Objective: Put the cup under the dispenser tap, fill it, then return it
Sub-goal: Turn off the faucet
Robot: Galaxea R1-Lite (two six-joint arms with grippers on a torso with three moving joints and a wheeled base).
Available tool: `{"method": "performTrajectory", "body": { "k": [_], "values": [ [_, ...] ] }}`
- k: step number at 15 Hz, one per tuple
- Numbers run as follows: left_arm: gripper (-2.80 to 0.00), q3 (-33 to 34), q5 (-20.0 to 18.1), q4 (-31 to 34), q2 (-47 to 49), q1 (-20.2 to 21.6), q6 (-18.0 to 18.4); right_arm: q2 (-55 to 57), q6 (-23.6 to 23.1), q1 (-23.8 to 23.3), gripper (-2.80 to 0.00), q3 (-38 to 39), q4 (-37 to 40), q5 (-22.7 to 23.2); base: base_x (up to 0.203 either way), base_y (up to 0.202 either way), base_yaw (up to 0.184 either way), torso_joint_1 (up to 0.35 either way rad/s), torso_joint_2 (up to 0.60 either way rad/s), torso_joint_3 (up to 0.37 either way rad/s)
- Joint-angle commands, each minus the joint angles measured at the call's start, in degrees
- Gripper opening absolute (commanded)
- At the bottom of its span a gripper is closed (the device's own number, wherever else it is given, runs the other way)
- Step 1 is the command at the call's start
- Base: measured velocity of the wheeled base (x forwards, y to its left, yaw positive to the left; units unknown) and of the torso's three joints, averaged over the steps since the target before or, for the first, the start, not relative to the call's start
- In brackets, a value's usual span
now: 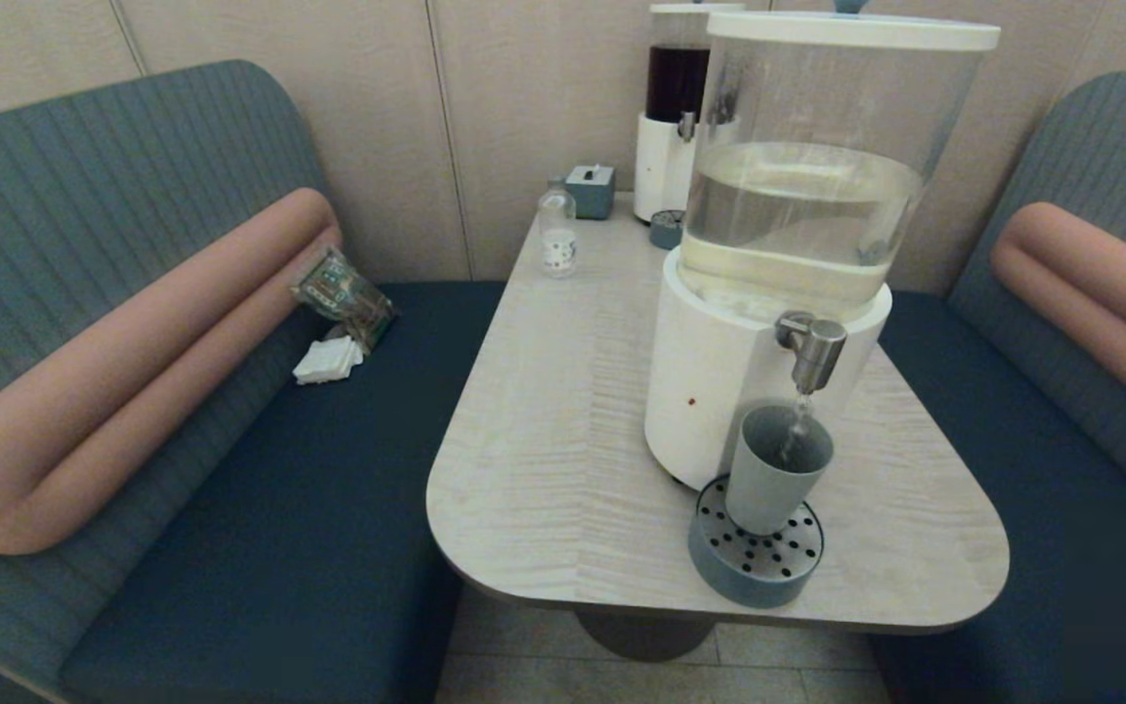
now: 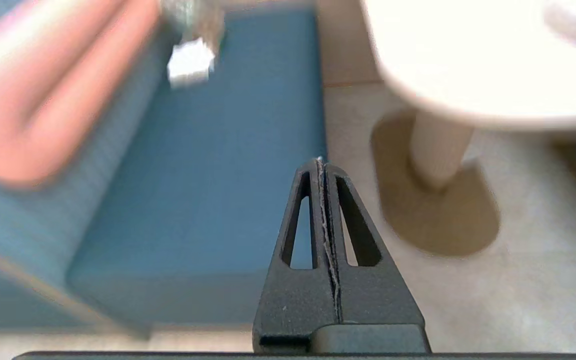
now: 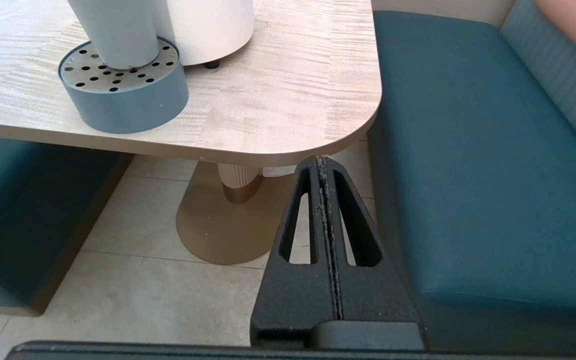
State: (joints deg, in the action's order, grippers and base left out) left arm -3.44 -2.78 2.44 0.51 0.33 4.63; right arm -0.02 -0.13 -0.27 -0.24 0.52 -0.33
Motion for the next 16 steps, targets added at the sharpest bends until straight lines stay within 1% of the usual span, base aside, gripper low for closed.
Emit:
{"method": "performTrajectory", "body": {
  "k": [1, 2, 3, 4, 6, 7, 8, 9, 10, 11, 12, 13, 14, 15, 16],
  "values": [
    [-2.8, -10.97, -1.39, 2.04, 5.93, -0.05, -0.13, 0.11, -0.04, 0.01, -2.8, -0.02, 0.0, -0.01, 0.0, 0.0, 0.0, 0.0, 0.0, 0.0],
    [-2.8, -17.04, -2.76, 2.9, 11.68, -0.39, -0.51, 0.11, -0.04, 0.0, -2.8, -0.02, 0.0, -0.02, 0.0, 0.0, 0.0, 0.0, 0.0, 0.0],
    [-2.8, -23.22, -4.65, 3.3, 18.02, -0.92, -1.68, 0.11, -0.04, 0.0, -2.8, -0.02, 0.0, -0.02, 0.0, 0.0, 0.0, 0.0, 0.0, 0.0],
    [-2.8, -31.58, -7.43, 3.59, 24.57, -1.47, -3.8, 0.11, -0.04, 0.0, -2.8, -0.02, 0.0, -0.02, 0.0, 0.0, 0.0, 0.0, 0.0, 0.0],
    [-2.8, -48.12, -14.15, 3.98, 39.3, -2.18, -9.14, 0.11, -0.04, 0.0, -2.8, -0.02, 0.0, -0.02, 0.0, 0.0, 0.0, 0.0, 0.0, 0.0],
    [-2.8, -54.98, -17.62, 3.94, 46.32, -2.49, -12.05, 0.11, -0.04, 0.01, -2.8, -0.02, 0.0, -0.02, 0.0, 0.0, 0.0, 0.0, 0.0, 0.0],
    [-2.8, -60.09, -21.43, 3.01, 52.58, -2.91, -15.63, 0.11, -0.04, 0.0, -2.8, -0.02, 0.0, -0.02, 0.0, 0.0, 0.0, 0.0, 0.0, 0.0],
    [-2.8, -63.32, -25.38, 0.42, 57.9, -3.36, -20.42, 0.11, -0.04, 0.0, -2.8, -0.02, 0.0, -0.02, 0.0, 0.0, 0.0, 0.0, 0.0, 0.0],
    [-2.8, -65.05, -29.34, -5.45, 62.9, -3.92, -27.74, 0.11, -0.04, 0.0, -2.8, -0.02, 0.0, -0.02, 0.0, 0.0, 0.0, 0.0, 0.0, 0.0],
    [-2.8, -64.8, -31.88, -15.58, 66.56, -4.82, -34.45, 0.11, -0.04, 0.0, -2.8, -0.02, 0.0, -0.02, 0.0, 0.0, 0.0, 0.0, 0.0, 0.0],
    [-2.8, -63.04, -33.38, -26.33, 70.38, -5.72, -39.33, 0.11, -0.04, 0.0, -2.8, -0.02, 0.0, -0.02, 0.0, 0.0, 0.0, 0.0, 0.0, 0.0],
    [-2.8, -59.37, -34.42, -37.27, 74.9, -6.7, -42.84, 0.11, -0.04, 0.0, -2.8, -0.02, 0.0, -0.02, 0.0, 0.0, 0.0, 0.0, 0.0, 0.0],
    [-2.8, -55.7, -34.86, -45.26, 79.44, -8.0, -44.73, 0.11, -0.04, 0.0, -2.8, -0.02, -0.05, -0.02, 0.0, 0.0, 0.0, 0.0, 0.0, 0.0],
    [-2.8, -52.92, -34.79, -51.55, 83.78, -9.34, -45.67, 0.09, -0.04, 0.0, -2.8, -0.02, 0.0, -0.02, 0.0, 0.0, 0.0, 0.0, 0.0, 0.0],
    [-2.8, -50.46, -34.1, -57.81, 88.27, -10.98, -45.85, 0.11, -0.04, 0.0, -2.8, -0.02, 0.0, -0.02, 0.0, 0.0, 0.0, 0.0, 0.0, 0.0]
  ]
}}
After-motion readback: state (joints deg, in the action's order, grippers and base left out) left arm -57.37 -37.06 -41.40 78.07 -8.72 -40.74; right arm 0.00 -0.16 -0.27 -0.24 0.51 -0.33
